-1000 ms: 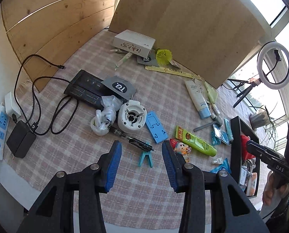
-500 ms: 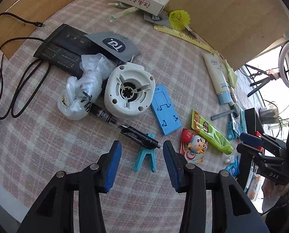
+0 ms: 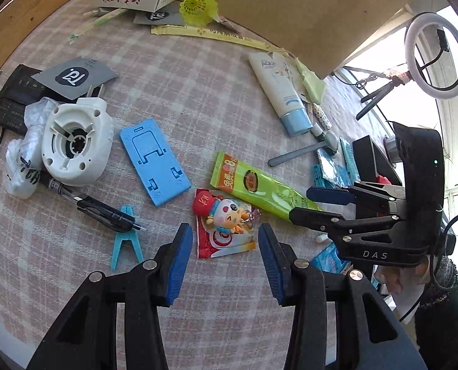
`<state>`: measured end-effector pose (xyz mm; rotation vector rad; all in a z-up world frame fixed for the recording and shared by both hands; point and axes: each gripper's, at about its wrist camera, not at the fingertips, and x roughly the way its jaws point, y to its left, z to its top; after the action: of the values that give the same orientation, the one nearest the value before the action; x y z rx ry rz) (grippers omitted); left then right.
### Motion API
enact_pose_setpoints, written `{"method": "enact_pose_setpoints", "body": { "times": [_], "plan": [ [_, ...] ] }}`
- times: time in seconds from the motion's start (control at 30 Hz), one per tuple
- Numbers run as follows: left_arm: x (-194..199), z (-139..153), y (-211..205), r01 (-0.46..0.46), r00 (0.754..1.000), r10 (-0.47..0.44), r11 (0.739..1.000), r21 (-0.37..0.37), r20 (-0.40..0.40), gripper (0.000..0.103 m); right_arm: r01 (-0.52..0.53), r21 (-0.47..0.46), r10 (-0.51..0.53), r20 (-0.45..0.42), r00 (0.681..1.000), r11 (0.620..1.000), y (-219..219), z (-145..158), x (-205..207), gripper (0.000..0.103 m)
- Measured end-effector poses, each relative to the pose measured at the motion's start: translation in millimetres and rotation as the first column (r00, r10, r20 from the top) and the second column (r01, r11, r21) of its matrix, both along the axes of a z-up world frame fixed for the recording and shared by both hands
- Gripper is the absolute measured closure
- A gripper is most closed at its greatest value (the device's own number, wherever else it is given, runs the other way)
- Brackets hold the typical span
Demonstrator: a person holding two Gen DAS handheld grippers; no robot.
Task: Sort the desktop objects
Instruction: 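Grasp the lime-green tube with the right gripper, then carry the lime-green tube into the tray and open the right gripper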
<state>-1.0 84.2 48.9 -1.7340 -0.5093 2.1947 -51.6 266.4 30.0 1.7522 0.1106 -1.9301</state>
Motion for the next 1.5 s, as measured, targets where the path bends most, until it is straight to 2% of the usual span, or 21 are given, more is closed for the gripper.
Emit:
{"method": "enact_pose_setpoints", "body": {
  "times": [0.1, 0.17, 0.23, 0.27, 0.37, 0.43, 0.5, 0.6, 0.63, 0.73, 0.8, 0.93, 1.03, 1.13, 1.23, 1.3, 1.37, 1.5],
  "plan": [
    [2.7, -1.2, 28.3, 0.09, 0.996, -0.09, 0.996, 0.028, 0.001, 0.061, 0.102, -0.088, -0.094, 0.094, 0.991, 0.991, 13.3, -8.6, -7.6, 0.053],
    [2.8, -7.0, 45.3, 0.114, 0.993, -0.114, 0.993, 0.02, 0.01, 0.061, 0.161, -0.12, -0.141, 0.154, 0.978, 0.98, 20.6, -14.3, -7.8, 0.056],
    [0.9, -13.4, 55.1, 0.127, 0.992, -0.127, 0.991, 0.038, 0.02, 0.061, 0.174, -0.137, -0.145, 0.202, 0.969, 0.975, 21.0, -17.7, -2.2, 0.074],
    [0.2, -16.5, 59.4, 0.128, 0.991, -0.13, 0.991, 0.046, 0.027, 0.061, 0.175, -0.14, -0.144, 0.205, 0.968, 0.975, 20.8, -17.8, -0.4, 0.075],
    [-2.3, -22.0, 74.1, 0.151, 0.988, -0.152, 0.988, 0.017, 0.03, 0.063, 0.167, -0.113, -0.148, 0.161, 0.976, 0.979, 15.5, -15.1, -3.3, 0.075],
    [-6.1, -24.0, 79.6, 0.147, 0.989, -0.146, 0.989, -0.028, 0.018, 0.063, 0.161, -0.135, -0.136, 0.178, 0.975, 0.978, 9.2, -16.2, -9.3, 0.075],
    [-10.1, -27.4, 78.9, 0.136, 0.991, -0.135, 0.99, -0.029, 0.026, 0.063, 0.146, -0.145, -0.119, 0.184, 0.976, 0.979, 4.5, -15.9, -12.4, 0.074],
    [-13.2, -30.6, 72.7, 0.111, 0.994, -0.111, 0.994, 0.0, 0.018, 0.063, 0.138, -0.135, -0.116, 0.162, 0.98, 0.981, -2.1, -15.2, -13.7, 0.073],
    [-12.0, -31.0, 69.6, 0.107, 0.994, -0.107, 0.994, 0.018, 0.01, 0.066, 0.153, -0.146, -0.129, 0.163, 0.978, 0.977, 0.2, -15.0, -12.6, 0.073],
    [-9.0, -30.1, 63.1, 0.091, 0.996, -0.091, 0.991, 0.098, 0.0, 0.078, 0.224, -0.222, -0.185, 0.184, 0.965, 0.949, 14.5, -14.6, -9.0, 0.074],
    [-7.5, -29.3, 65.9, 0.107, 0.994, -0.109, 0.983, 0.147, 0.004, 0.08, 0.23, -0.28, -0.181, 0.188, 0.965, 0.932, 15.9, -8.6, 0.1, 0.074],
    [-5.0, -23.3, 94.3, 0.179, 0.984, -0.177, 0.98, 0.084, -0.024, 0.08, 0.19, -0.141, -0.18, 0.079, 0.981, 0.972, 12.1, -0.8, 11.6, 0.074],
    [-5.6, -27.3, 94.8, 0.161, 0.987, -0.161, 0.983, 0.089, -0.012, 0.075, 0.194, -0.108, -0.184, 0.096, 0.978, 0.975, 19.8, -6.3, 5.6, 0.073],
    [-7.7, -34.3, 87.8, 0.142, 0.99, -0.143, 0.985, 0.1, 0.009, 0.072, 0.139, -0.052, -0.137, 0.042, 0.99, 0.989, 12.5, -10.6, 4.0, 0.072],
    [-10.3, -39.6, 84.7, 0.132, 0.991, -0.134, 0.983, 0.128, 0.011, 0.075, 0.141, -0.056, -0.138, 0.044, 0.989, 0.988, 9.2, -13.4, 2.6, 0.074],
    [-9.8, -39.8, 86.0, 0.13, 0.991, -0.133, 0.982, 0.135, 0.012, 0.074, 0.176, -0.096, -0.17, 0.074, 0.983, 0.98, 11.6, -16.0, 3.1, 0.082],
    [-7.5, -38.2, 89.0, 0.143, 0.989, -0.145, 0.982, 0.121, 0.009, 0.074, 0.205, -0.105, -0.199, 0.067, 0.978, 0.973, 14.9, -16.5, 7.0, 0.082],
    [0.3, -31.2, 95.1, 0.183, 0.982, -0.186, 0.973, 0.141, 0.014, 0.074, 0.311, -0.159, -0.301, 0.081, 0.95, 0.937, 32.4, -8.1, 23.1, 0.082]
  ]
}}
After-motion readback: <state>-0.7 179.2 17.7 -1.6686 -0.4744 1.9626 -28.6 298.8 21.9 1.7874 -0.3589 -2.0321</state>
